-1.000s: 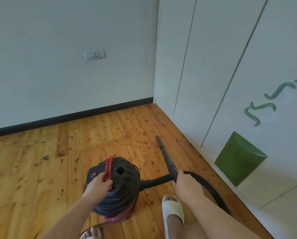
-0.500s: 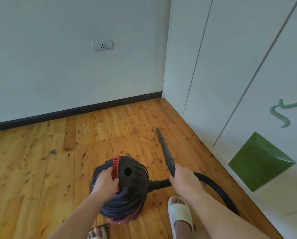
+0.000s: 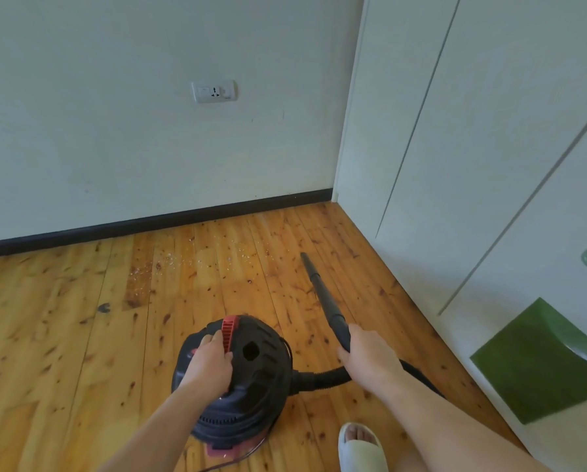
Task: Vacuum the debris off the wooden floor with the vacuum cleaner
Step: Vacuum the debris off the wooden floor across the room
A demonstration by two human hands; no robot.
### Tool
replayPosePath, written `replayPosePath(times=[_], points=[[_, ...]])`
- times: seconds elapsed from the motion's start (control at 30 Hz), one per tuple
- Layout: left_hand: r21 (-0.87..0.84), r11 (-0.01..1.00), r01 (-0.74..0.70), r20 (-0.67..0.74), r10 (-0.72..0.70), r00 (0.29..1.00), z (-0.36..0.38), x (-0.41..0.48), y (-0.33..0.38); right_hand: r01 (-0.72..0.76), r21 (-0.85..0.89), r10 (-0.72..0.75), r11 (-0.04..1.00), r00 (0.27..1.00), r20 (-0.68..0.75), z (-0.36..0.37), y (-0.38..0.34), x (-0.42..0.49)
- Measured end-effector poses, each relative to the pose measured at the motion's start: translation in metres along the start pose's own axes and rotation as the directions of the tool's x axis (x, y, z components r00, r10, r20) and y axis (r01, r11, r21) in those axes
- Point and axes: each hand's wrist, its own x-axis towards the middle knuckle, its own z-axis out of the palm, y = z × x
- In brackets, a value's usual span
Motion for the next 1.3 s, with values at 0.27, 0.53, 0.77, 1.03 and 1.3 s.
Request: replayPosePath(times=[0.27, 0.53, 0.77, 1.03, 1.3], points=[[-0.013, 0.995, 0.095, -0.036, -0.096, 0.995, -0.016, 0.045, -0.010, 0.065, 0.028, -0.065, 0.998, 0.997, 0.028, 0.009, -0.030, 0.039], [-0.048, 0.997, 0.068, -0.097, -0.072, 0.993, -0.020, 0.065, -0.015, 0.093, 0.044, -0.093, 0.995, 0.996, 0.013, 0.016, -0.042, 0.066], [-0.069, 0.997, 0.042, -0.092, -0.048, 0.995, -0.026, 0.065, -0.023, 0.116, 0.014, -0.116, 0.993, 0.993, 0.027, 0.023, -0.053, 0.076], [-0.128, 0.989, 0.074, 0.022, -0.072, 0.997, -0.029, 0.043, -0.028, 0.136, -0.030, -0.135, 0.990, 0.990, 0.032, 0.016, -0.060, 0.064], [-0.090, 0.984, 0.152, 0.063, -0.147, 0.987, -0.028, 0.007, -0.031, 0.110, -0.133, -0.112, 0.985, 0.994, -0.007, -0.013, -0.039, 0.021]])
